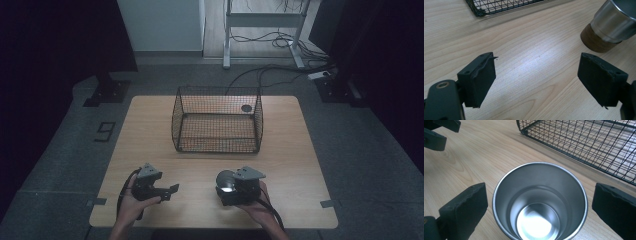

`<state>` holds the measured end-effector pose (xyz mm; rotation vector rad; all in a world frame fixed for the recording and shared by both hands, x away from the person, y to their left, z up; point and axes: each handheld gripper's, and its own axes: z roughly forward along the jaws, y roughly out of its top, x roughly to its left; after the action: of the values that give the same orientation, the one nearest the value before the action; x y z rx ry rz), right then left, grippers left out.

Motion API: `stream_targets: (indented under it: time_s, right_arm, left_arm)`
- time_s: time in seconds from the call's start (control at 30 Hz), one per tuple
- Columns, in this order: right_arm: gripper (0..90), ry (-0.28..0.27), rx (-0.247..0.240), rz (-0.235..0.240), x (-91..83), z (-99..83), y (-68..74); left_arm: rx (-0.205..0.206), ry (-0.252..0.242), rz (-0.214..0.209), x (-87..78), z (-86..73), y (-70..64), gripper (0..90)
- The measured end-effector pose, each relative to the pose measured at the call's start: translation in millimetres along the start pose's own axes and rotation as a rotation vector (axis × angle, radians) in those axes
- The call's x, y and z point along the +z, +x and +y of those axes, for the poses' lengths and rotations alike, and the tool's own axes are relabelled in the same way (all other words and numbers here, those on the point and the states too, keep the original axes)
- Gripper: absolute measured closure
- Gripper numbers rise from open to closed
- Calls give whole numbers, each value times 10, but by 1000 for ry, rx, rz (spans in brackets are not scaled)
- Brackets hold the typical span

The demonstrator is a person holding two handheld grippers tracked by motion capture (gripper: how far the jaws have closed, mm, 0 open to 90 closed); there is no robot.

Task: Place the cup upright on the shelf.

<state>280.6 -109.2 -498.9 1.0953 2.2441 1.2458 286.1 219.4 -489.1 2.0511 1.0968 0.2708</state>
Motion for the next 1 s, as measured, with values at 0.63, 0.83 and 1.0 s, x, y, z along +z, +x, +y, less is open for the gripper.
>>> stream_targets:
  time_s: [0.63, 0.83, 1.0]
  right_arm:
    - [8, 48, -32, -6, 203, -110, 9]
    - [154, 48, -71, -32, 225, -148, 41]
    - [177, 52, -79, -28, 230, -157, 36]
  left_arm:
    - [3, -2, -2, -11, 2, 1, 153]
    - [1, -6, -1, -22, 3, 7, 153]
    - [0, -7, -1, -24, 3, 6, 153]
